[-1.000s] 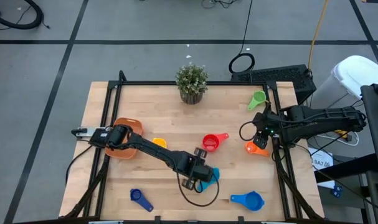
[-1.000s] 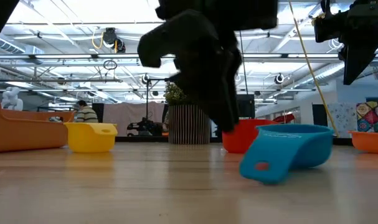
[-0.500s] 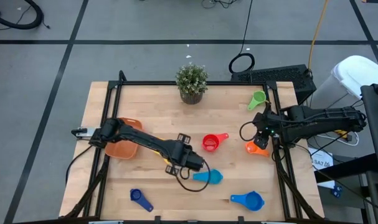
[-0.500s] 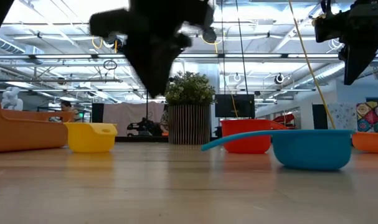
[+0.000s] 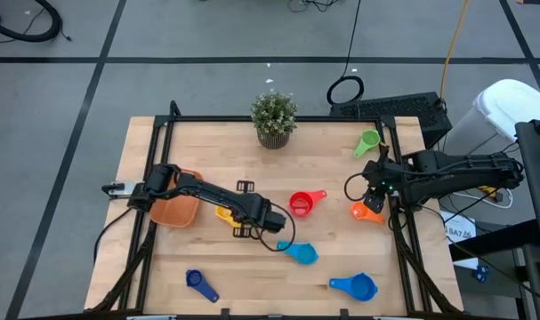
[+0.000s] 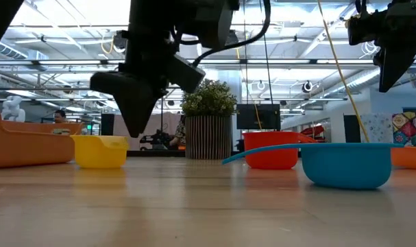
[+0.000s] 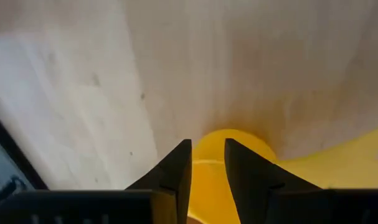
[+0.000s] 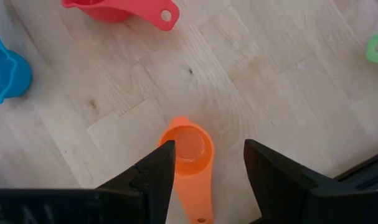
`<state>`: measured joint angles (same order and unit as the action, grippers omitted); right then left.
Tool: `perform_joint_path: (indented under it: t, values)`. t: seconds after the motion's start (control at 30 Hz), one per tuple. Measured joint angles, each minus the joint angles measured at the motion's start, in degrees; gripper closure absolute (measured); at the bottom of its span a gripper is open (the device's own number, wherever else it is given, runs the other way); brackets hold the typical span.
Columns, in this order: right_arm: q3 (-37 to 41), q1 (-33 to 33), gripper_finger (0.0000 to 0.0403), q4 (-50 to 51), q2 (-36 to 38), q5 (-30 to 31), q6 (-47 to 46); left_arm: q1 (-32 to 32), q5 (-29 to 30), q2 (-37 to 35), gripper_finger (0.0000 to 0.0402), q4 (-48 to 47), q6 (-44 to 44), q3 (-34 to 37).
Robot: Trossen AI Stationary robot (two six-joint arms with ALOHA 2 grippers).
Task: Nest measuring cups in basket
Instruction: Stack the yellow measuring cup on top of the blue measuring cup
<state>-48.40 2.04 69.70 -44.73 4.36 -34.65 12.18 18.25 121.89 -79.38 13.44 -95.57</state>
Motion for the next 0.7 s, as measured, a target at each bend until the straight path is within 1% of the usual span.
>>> perform_joint_path:
  t: [0.13, 0.33, 0.43, 0.53, 0.7]
  values:
    - [0.00, 0.00, 0.0220, 0.00, 0.00, 0.02, 0.17, -0.46, 0.25, -1.59, 0.0304, -1.22, 6.19, -0.02]
    - [0.00, 0.00, 0.0220, -0.01, 0.00, 0.19, 1.34, -0.54, -0.37, -6.13, 0.0304, -2.00, 18.72, -0.07]
    - [0.00, 0.00, 0.0220, -0.01, 0.00, 0.26, 2.04, -0.62, -2.50, -8.09, 0.0304, -1.87, 26.93, -0.11]
    - [0.00, 0.00, 0.0220, -0.01, 0.00, 0.26, 2.66, -0.65, -4.29, -8.60, 0.0304, -1.90, 34.59, -0.11]
    - [0.00, 0.00, 0.0220, 0.02, 0.25, 0.24, 4.13, -0.43, -7.50, -7.93, 0.0304, -1.18, 37.88, -0.11]
